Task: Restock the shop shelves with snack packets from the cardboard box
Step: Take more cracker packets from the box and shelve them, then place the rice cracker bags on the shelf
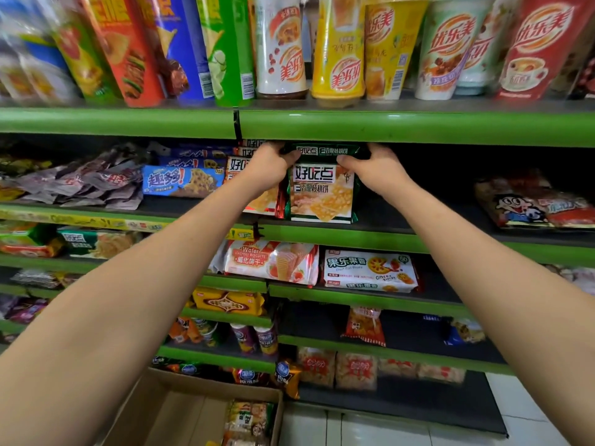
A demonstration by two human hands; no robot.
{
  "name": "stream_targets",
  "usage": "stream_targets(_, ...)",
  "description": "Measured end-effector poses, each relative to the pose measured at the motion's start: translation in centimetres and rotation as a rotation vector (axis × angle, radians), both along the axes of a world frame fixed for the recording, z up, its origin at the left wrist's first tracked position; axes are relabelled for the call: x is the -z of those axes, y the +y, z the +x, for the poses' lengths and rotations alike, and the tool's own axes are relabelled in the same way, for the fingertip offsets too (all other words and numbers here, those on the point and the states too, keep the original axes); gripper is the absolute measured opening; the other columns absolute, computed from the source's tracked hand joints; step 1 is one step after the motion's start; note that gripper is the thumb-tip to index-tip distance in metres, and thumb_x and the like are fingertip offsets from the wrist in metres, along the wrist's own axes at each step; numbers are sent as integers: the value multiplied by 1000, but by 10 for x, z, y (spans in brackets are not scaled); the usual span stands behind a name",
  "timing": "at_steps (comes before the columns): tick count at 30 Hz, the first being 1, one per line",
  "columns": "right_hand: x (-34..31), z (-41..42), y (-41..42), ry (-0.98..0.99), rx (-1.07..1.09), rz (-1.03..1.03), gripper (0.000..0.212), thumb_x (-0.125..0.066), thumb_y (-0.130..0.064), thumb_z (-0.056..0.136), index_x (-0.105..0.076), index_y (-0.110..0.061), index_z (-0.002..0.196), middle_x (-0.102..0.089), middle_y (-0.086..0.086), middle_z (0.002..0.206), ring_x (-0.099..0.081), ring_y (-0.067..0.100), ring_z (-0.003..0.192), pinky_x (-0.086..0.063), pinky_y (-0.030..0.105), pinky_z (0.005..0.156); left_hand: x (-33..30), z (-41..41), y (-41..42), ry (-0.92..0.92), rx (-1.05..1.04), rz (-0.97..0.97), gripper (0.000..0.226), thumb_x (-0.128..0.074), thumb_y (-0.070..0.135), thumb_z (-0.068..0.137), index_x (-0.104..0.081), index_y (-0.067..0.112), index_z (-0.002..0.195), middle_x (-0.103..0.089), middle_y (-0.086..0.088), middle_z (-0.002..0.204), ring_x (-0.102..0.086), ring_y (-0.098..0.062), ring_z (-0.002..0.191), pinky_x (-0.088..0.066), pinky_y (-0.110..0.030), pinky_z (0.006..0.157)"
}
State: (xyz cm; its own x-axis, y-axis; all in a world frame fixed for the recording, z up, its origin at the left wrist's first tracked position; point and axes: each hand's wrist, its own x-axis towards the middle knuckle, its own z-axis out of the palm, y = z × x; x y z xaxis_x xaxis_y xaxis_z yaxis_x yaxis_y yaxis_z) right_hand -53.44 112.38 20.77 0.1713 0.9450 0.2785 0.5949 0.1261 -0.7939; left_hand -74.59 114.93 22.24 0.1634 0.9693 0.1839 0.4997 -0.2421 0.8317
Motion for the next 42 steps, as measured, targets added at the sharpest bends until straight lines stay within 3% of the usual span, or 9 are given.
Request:
stream_targets(5,4,-5,5,-12,46,-38,61,-70,-43,85,-52,-15,136,-58,7,138,-54,26,124,-35,21,85,4,1,8,-35,-7,-35,49,-59,28,98,-49,5,141,-54,-13,143,-53,-32,127,-44,-31,96)
stream_targets(11,9,-2,8,58,90,-72,77,-74,-45,81,-43,-14,144,-51,8,143,-50,26,128,-34,21,87,10,-2,14,-81,18,-40,53,-63,28,96,-49,5,142,-54,-11,143,-51,-28,129,-41,-32,107)
stream_targets(17,18,-2,-8,192,136,-26,79,-78,-42,79,-42,-15,144,-52,6,141,-48,16,122,-35,24,92,14,-6,3,-152,-18,-5,45,-65,24,95,-56,4,134,-62,-9,131,-58,-23,117,-43,-25,93)
stream_targets(21,32,1,-34,193,201,55,50,-73,-30,82,-55,-16,127,-55,2,124,-54,16,113,-44,28,93,21,-16,-12,-167,-75,33,35,-64,24,93,-58,11,125,-64,4,109,-60,-10,96,-45,-16,79)
stream_targets(24,50,-1,-64,146,192,62,24,-65,-27,85,-57,-24,107,-53,0,116,-55,7,97,-45,24,86,42,-28,-33,-187,-129,36,23,-63,22,92,-62,15,114,-66,5,103,-60,-10,92,-50,-25,83)
stream_targets(28,83,-13,-100,138,10,-27,6,-62,-23,91,-61,-23,96,-62,-4,98,-58,5,85,-45,20,72,88,-47,-79,-193,-123,-115,3,-64,17,93,-66,16,96,-65,4,89,-60,-14,85,-51,-32,78)
stream_targets(30,105,-21,-113,128,-79,-122,1,-62,-24,92,-62,-25,93,-63,-9,92,-59,5,84,-42,19,67,115,-59,-107,-177,-158,-211,7,-64,16,94,-66,19,88,-66,0,86,-62,-17,83,-54,-37,76)
stream_targets(33,150,-35,-132,121,-176,-283,10,-63,-26,92,-61,-32,85,-64,-11,89,-59,5,83,-44,23,69,158,-83,-154,-164,-235,-345,12,-64,16,94,-66,23,83,-68,-1,81,-64,-16,78,-54,-28,66)
stream_targets(42,275,-108,-210,62,-412,-677,12,-65,-14,89,-66,-23,80,-68,-1,83,-62,17,80,-47,31,73,266,-159,-294,-175,-459,-695,18,-59,10,96,-62,20,82,-66,1,75,-63,-10,66,-45,-16,50)
